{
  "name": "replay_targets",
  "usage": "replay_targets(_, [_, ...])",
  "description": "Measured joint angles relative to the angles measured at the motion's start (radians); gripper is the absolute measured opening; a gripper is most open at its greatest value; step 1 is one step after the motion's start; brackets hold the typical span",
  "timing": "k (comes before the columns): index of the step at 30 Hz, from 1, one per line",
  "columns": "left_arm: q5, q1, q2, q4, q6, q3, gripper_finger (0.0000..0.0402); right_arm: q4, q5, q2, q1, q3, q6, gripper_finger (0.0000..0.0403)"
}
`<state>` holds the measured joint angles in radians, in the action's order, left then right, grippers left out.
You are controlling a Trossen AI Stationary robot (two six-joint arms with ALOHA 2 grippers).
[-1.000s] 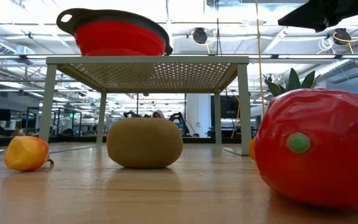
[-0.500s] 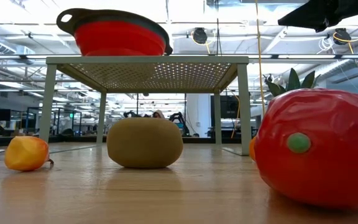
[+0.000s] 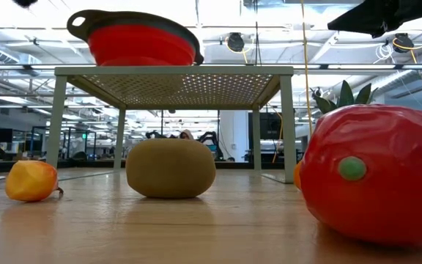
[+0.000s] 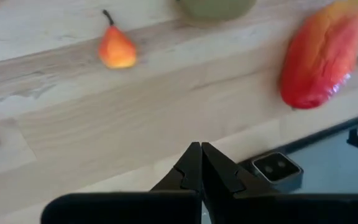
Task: Pick & Place Fruit
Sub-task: Put the left peach into the strainer bowl on the shelf
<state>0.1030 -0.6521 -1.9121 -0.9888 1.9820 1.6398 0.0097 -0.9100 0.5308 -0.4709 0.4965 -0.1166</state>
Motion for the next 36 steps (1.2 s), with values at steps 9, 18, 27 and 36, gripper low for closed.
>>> replay_targets(9, [0.036,0.002,0.000,-0.033,0.027,0.000,0.0010,0.000,0.000,0.000,0.000,0.000,0.000,0.0000])
replay_targets(18, [0.076,0.003,0.000,-0.064,0.037,0.000,0.0084,0.000,0.000,0.000,0.000,0.000,0.000,0.0000])
replay_targets(27, [0.079,0.003,0.001,-0.057,0.044,-0.042,0.0221,0.000,0.000,0.000,0.000,0.000,0.000,0.0000])
replay_targets(36, [0.073,0.004,0.001,-0.050,0.059,-0.124,0.0312,0.001,0.000,0.000,0.000,0.000,0.000,0.0000])
